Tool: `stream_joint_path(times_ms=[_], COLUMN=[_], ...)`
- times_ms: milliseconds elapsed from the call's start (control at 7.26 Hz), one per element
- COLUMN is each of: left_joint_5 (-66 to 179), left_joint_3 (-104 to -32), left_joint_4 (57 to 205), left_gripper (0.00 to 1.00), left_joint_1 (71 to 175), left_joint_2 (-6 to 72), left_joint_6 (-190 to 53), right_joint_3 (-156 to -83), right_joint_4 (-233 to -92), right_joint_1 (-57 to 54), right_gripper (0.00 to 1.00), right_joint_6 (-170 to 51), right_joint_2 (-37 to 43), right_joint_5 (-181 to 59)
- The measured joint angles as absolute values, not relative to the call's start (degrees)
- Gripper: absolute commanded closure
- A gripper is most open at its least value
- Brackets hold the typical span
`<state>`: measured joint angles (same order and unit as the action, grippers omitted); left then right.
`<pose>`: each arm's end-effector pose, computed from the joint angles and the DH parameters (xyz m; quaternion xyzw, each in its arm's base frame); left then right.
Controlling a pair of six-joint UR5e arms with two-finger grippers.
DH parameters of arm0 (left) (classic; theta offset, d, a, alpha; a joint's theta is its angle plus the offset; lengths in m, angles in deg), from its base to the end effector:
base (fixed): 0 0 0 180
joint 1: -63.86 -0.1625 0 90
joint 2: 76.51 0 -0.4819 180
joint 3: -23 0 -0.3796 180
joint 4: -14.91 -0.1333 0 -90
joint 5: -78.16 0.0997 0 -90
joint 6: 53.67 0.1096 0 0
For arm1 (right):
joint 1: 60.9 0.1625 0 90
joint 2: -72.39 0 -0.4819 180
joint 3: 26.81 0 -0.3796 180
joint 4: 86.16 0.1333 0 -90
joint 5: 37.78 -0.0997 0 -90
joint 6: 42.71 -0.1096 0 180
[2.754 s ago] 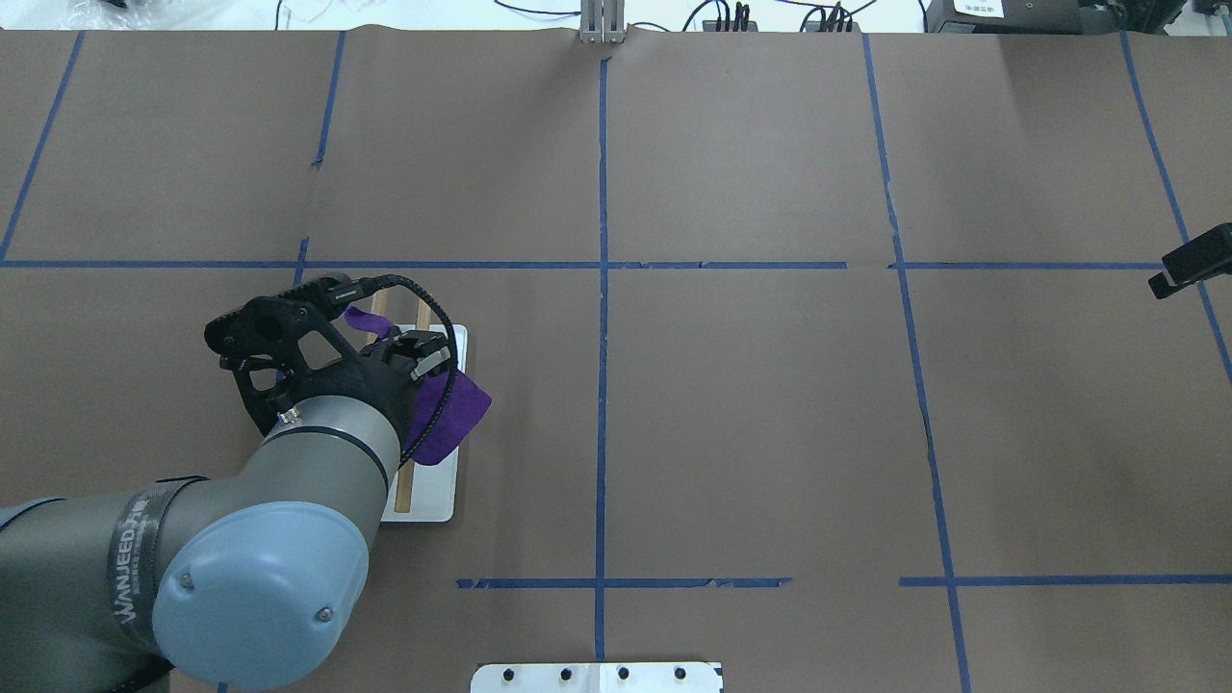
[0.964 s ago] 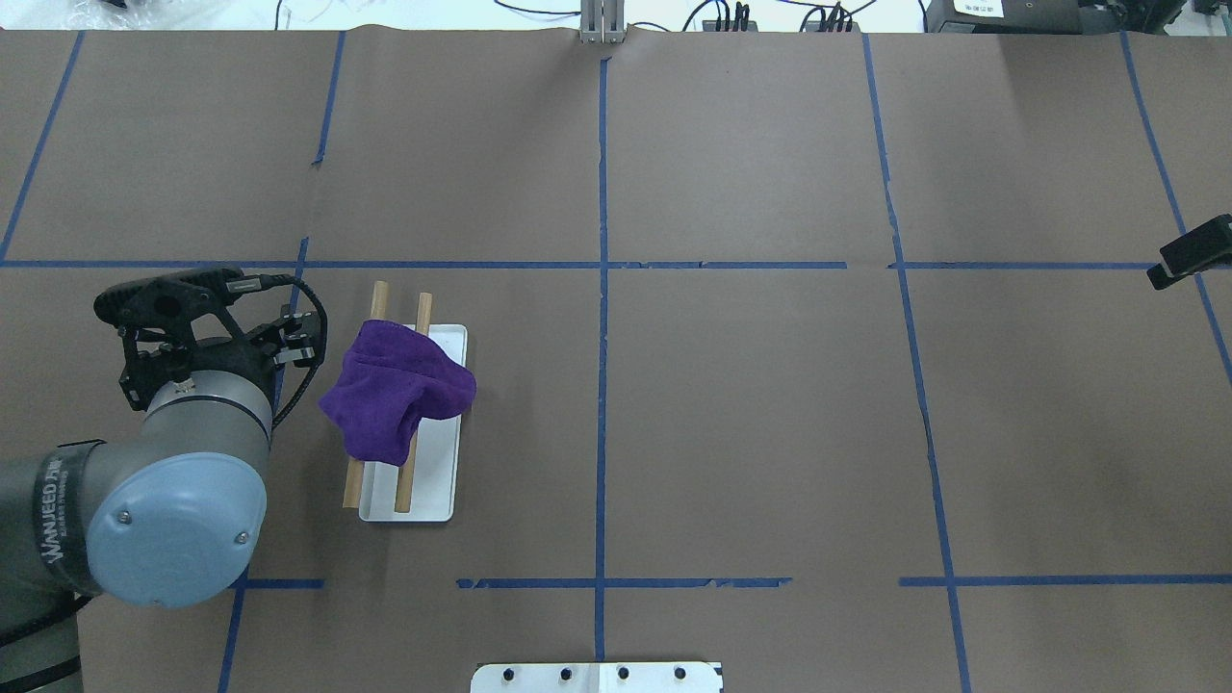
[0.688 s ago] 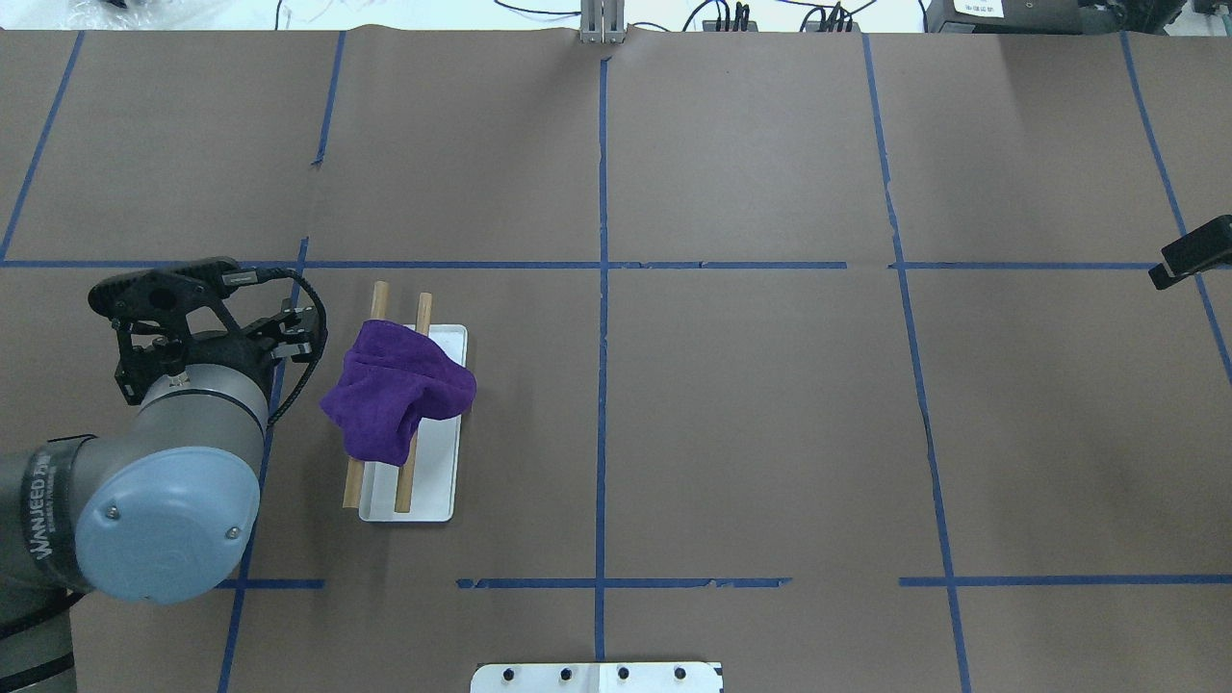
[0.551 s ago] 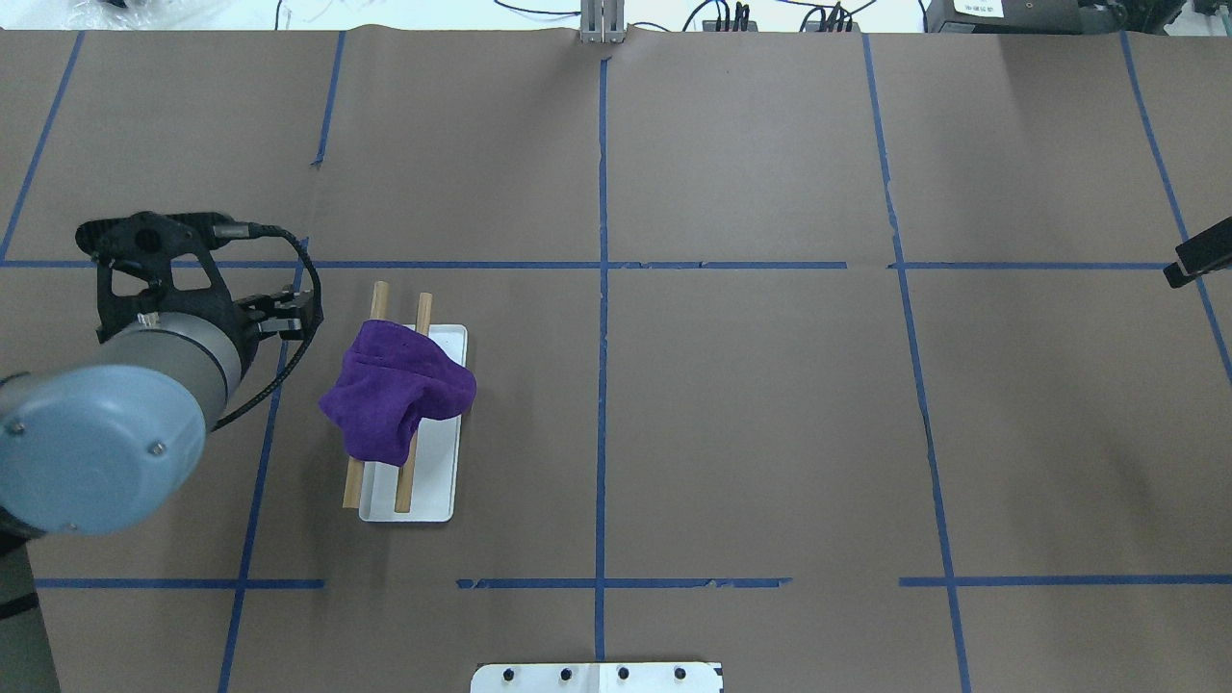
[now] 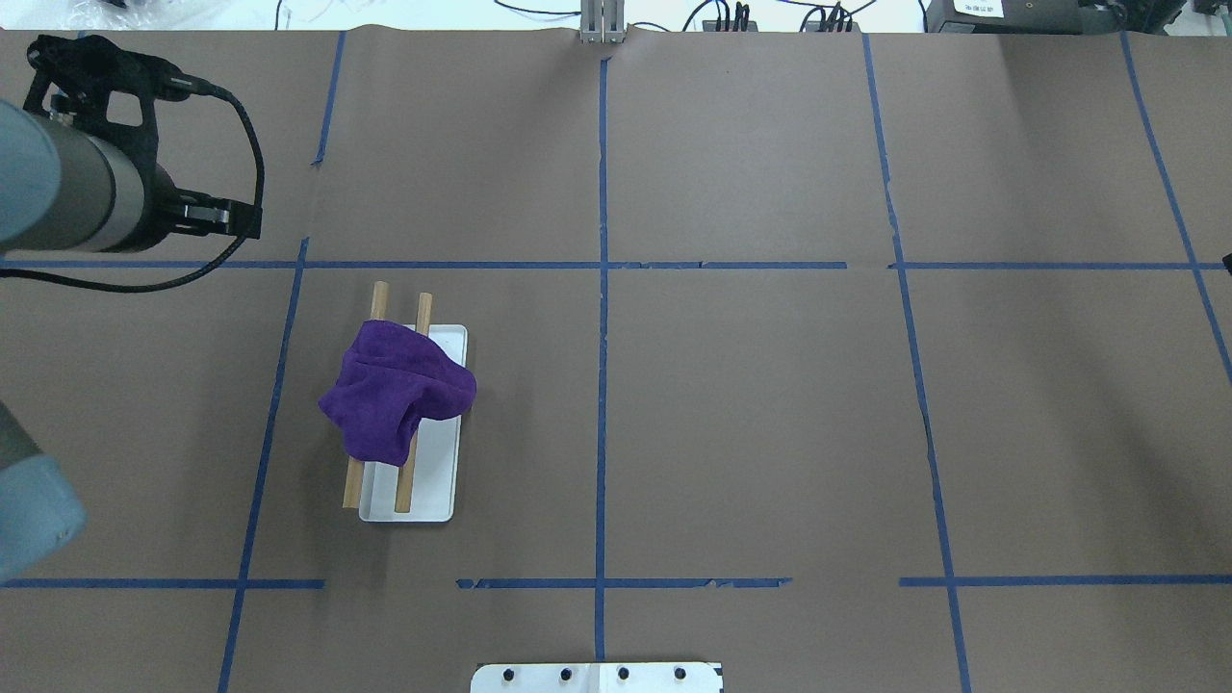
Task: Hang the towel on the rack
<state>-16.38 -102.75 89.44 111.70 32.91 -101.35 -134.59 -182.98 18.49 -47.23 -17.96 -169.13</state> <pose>0.2590 -0.4717 0.3258 0.2139 0.2660 -0.0318 0.9394 -0.0271 -0.4755 0.5932 0.0395 -0.3599 -0.0821 0.9285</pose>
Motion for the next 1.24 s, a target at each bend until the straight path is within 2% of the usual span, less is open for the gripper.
stream_joint_path(times_ms=[413,826,964,1239], left_joint_5=[-36.93,-49.25,-50.74,-53.17], left_joint_3=[-92.14,-77.43,-73.41,-69.77], left_joint_4=[92.79,92.98,93.46,96.18], left_gripper=[0.00,0.00,0.00,0.00], left_joint_1=[128.62,145.76,149.26,152.77], left_joint_2=[32.76,29.83,27.51,21.38], left_joint_6=[-82.10,-59.15,-55.09,-51.90], right_joint_3=[-126.25,-124.11,-123.92,-123.49], right_joint_4=[-182.97,-182.89,-182.90,-182.92], right_joint_1=[25.27,26.41,26.70,27.26], right_gripper=[0.00,0.00,0.00,0.00], right_joint_6=[-35.32,-34.13,-34.81,-37.00], right_joint_2=[-18.59,-16.46,-16.16,-16.30], right_joint_5=[-169.64,-169.68,-169.80,-171.36])
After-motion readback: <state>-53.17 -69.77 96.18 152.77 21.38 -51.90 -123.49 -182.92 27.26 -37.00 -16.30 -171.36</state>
